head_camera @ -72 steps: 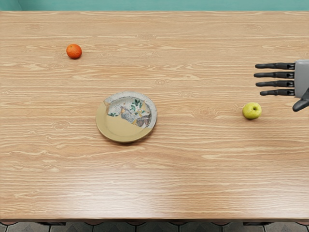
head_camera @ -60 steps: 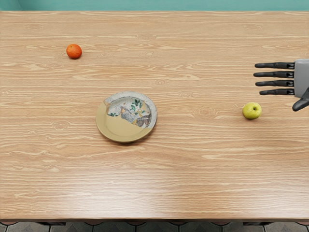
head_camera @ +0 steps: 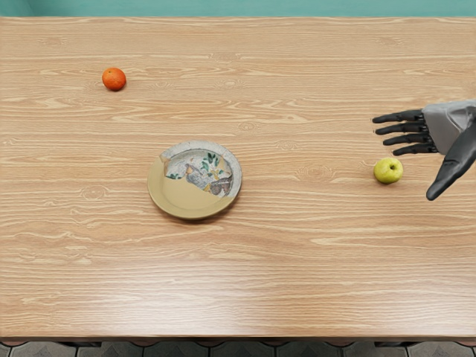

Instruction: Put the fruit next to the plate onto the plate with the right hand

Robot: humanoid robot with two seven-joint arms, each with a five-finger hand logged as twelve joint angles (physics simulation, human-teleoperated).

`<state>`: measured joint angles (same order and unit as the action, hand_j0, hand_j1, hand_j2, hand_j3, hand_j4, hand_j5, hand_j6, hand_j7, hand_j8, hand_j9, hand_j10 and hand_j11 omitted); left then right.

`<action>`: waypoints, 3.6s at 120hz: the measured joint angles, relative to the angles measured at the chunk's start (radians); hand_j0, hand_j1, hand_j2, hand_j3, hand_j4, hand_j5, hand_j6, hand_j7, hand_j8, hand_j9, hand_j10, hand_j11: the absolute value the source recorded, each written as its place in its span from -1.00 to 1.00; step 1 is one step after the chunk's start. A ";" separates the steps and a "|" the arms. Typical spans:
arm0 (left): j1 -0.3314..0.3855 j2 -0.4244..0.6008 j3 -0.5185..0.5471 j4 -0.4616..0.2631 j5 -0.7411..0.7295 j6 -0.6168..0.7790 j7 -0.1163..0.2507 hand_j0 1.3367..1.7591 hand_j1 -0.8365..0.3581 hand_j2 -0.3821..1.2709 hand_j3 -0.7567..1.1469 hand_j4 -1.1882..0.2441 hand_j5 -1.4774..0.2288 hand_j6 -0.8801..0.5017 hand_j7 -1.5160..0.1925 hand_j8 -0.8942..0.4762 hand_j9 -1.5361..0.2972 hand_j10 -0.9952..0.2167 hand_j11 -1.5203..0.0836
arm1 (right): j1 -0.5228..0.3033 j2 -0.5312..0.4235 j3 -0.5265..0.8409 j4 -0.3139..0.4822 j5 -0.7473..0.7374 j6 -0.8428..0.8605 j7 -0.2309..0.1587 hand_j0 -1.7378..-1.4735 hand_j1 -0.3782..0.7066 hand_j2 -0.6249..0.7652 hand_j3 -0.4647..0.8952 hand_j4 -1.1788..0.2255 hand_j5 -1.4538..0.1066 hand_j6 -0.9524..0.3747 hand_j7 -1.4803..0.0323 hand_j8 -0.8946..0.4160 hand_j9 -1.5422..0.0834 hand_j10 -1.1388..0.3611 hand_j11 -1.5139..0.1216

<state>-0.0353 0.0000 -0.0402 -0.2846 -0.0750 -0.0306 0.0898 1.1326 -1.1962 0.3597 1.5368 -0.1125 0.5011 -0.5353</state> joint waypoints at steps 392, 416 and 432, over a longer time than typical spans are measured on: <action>0.000 0.000 0.000 0.000 0.000 0.000 0.000 0.52 0.98 -0.54 -0.21 0.66 0.73 0.27 0.77 0.31 0.68 0.64 0.90 | -0.194 0.532 -0.269 -0.129 -0.840 -1.093 -0.076 -0.40 -0.09 -0.21 -0.32 0.13 0.22 -0.15 0.29 -0.23 0.28 0.00 0.24; 0.000 0.000 0.000 0.000 0.000 0.000 0.000 0.52 0.98 -0.54 -0.21 0.66 0.73 0.27 0.77 0.31 0.68 0.64 0.90 | -0.195 0.533 -0.270 -0.130 -0.838 -1.094 -0.076 -0.40 -0.03 -0.22 -0.32 0.08 0.17 -0.20 0.24 -0.27 0.23 -0.04 0.19; 0.000 0.000 0.000 0.000 0.000 0.000 0.000 0.52 0.98 -0.54 -0.21 0.66 0.73 0.27 0.77 0.31 0.68 0.64 0.90 | -0.197 0.538 -0.270 -0.130 -0.838 -1.094 -0.076 -0.40 0.05 -0.21 -0.32 0.03 0.11 -0.25 0.18 -0.28 0.17 -0.09 0.13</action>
<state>-0.0353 0.0000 -0.0401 -0.2846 -0.0750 -0.0305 0.0896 0.9352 -0.6587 0.0897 1.4067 -0.9506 -0.5925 -0.6110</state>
